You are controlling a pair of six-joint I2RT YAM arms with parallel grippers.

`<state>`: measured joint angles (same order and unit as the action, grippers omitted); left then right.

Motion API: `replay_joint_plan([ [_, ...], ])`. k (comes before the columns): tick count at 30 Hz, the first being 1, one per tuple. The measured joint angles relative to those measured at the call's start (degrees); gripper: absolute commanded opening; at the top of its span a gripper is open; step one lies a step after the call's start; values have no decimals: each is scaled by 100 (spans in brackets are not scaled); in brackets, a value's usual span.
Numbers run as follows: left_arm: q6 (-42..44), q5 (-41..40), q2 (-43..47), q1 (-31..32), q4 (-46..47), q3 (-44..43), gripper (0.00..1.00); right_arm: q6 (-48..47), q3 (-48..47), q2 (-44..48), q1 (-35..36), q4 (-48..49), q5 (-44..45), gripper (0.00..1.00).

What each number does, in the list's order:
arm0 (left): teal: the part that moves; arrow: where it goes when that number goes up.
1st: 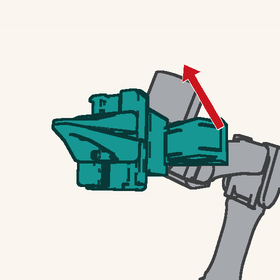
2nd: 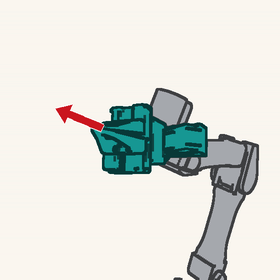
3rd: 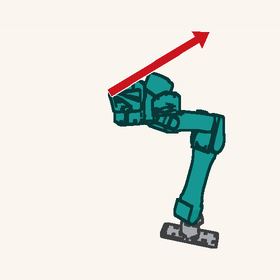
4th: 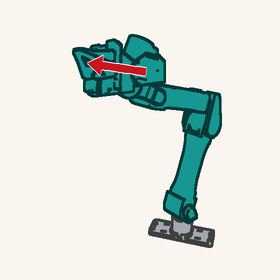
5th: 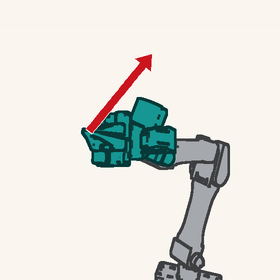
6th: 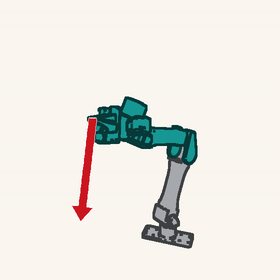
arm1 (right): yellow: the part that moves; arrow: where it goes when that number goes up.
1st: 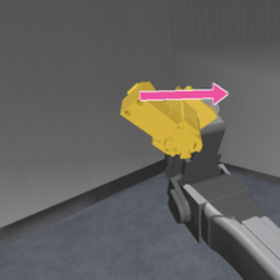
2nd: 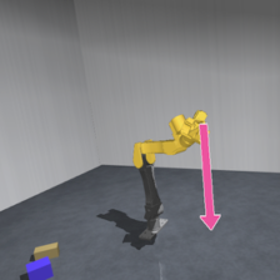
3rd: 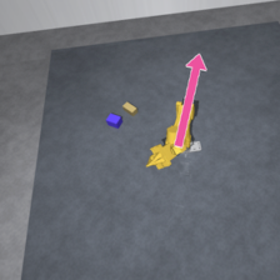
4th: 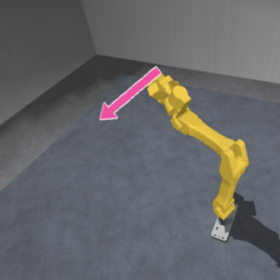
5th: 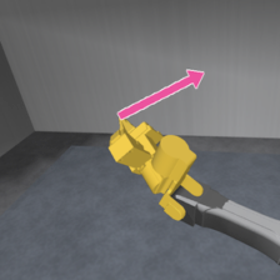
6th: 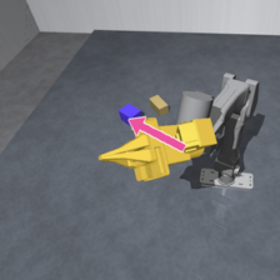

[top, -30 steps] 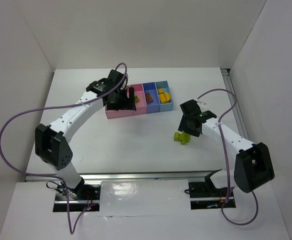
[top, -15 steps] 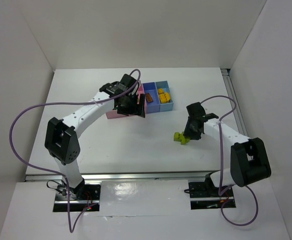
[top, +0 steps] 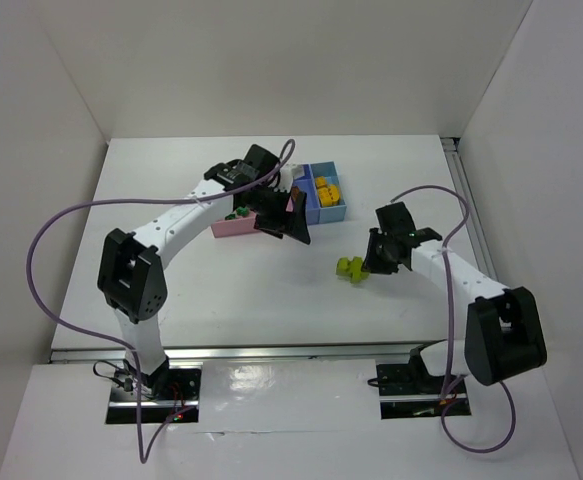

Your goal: Sort the legos into containers by color

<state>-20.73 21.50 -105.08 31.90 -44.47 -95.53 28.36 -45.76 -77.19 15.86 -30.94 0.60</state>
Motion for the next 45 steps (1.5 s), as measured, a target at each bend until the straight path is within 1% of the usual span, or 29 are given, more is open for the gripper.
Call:
replay_joint_plan([
  [3, 59, 758, -107, -57, 98, 11, 84, -299, -2, 337, 0, 101, -603, 2],
  [4, 118, 898, -109, -55, 155, 33, 84, -415, -26, 426, 0, 138, -879, 2],
  [7, 339, 1023, -66, -17, 302, 66, 91, -737, -295, 363, 0, 118, -1755, 2],
  [10, 745, 977, 35, 109, 345, 168, 92, -1054, -723, -61, 0, 122, -2693, 2],
  [12, 984, 811, 101, 188, 306, 201, 92, -1272, -999, -398, -11, 13, -3191, 2],
  [13, 1067, 719, 160, 219, 302, 256, 92, -1360, -1121, -566, -17, -52, -3407, 4],
  [16, 1401, 369, 450, 258, 219, 476, 92, -1635, -1462, -1069, -44, -304, -3969, 5],
  [20, 1659, 61, 835, 295, 210, 662, 92, -1886, -1609, -1486, -90, -573, -4531, 5],
  [23, 1779, -79, 1012, 354, 210, 802, 92, -1965, -1624, -1661, -101, -721, -4896, 5],
  [25, 1799, -76, 1043, 409, 208, 870, 90, -2002, -1679, -1759, -101, -789, -5084, 5],
  [27, 1856, -57, 1029, 474, 205, 879, 90, -2037, -1742, -1827, -101, -809, -5226, 5],
  [31, 1919, 94, 992, 647, 205, 861, 91, -2055, -1825, -1908, -101, -815, -5379, 5],
  [38, 1926, 155, 662, 970, 107, 776, 91, -2055, -1864, -2013, -101, -817, -5508, 5],
  [39, 1926, 149, 640, 1008, 85, 776, 88, -2055, -1873, -2028, -105, -817, -5534, 5],
  [42, 1928, 116, 599, 1056, 63, 776, 84, -2055, -1902, -2055, -125, -815, -5571, 5],
  [44, 1919, 70, 560, 1069, 52, 765, 77, -2055, -1926, -2068, -140, -813, -5589, 5],
  [45, 1926, 37, 535, 1069, 52, 765, 75, -2057, -1930, -2070, -149, -817, -5595, 5],
])
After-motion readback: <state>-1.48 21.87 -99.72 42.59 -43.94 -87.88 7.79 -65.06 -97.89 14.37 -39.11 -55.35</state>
